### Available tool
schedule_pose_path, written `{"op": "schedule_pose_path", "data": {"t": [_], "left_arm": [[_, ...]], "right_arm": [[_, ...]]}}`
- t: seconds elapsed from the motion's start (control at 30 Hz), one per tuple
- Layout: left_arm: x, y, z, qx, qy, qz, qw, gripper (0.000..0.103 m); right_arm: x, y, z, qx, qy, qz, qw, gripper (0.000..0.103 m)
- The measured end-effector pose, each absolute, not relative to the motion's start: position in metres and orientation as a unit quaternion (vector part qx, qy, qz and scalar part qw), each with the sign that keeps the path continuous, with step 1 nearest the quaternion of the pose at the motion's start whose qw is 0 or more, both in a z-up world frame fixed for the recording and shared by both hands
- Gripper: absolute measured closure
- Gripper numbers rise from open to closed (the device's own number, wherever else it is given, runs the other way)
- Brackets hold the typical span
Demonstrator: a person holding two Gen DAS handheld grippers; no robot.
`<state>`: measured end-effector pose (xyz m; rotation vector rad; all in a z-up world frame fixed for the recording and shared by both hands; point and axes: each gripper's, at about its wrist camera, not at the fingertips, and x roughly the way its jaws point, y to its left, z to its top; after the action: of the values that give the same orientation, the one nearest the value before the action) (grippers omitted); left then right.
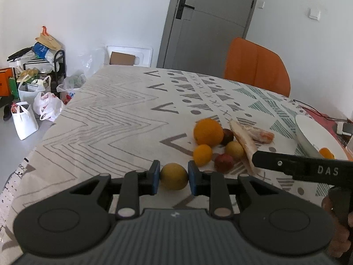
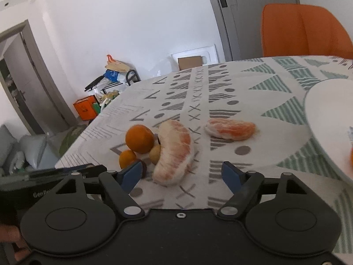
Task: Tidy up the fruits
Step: 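Grasp the yellow round fruit with the left tool while the right tool grasps the peeled pomelo segment, then carry the yellow fruit and pomelo segment over the white plate with both tools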
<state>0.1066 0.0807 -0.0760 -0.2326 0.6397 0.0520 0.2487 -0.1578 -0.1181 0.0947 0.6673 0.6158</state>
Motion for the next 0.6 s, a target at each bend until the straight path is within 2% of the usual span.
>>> {"op": "schedule_pose_path", "data": {"t": [0.23, 0.3, 0.37, 0.5, 0.6], "left_arm": [[0.111, 0.088, -0.079, -0.127, 0.311, 0.024, 0.942, 0.078], [0.113, 0.086, -0.08, -0.129, 0.315, 0.02, 0.94, 0.078], [0.113, 0.084, -0.077, -0.124, 0.313, 0.017, 0.942, 0.078], [0.113, 0.078, -0.072, -0.123, 0.308, 0.013, 0.943, 0.078], [0.113, 0.072, -0.069, -0.118, 0.307, 0.007, 0.944, 0.078]], "right_arm": [[0.254, -0.139, -0.123, 0.036, 0.327, 0.294, 0.897, 0.031], [0.252, -0.139, -0.124, 0.037, 0.327, 0.301, 0.895, 0.051], [0.251, -0.141, -0.125, 0.03, 0.324, 0.294, 0.898, 0.065], [0.252, -0.153, -0.124, 0.052, 0.33, 0.295, 0.895, 0.075], [0.247, -0.162, -0.122, 0.061, 0.325, 0.294, 0.897, 0.076]]}}
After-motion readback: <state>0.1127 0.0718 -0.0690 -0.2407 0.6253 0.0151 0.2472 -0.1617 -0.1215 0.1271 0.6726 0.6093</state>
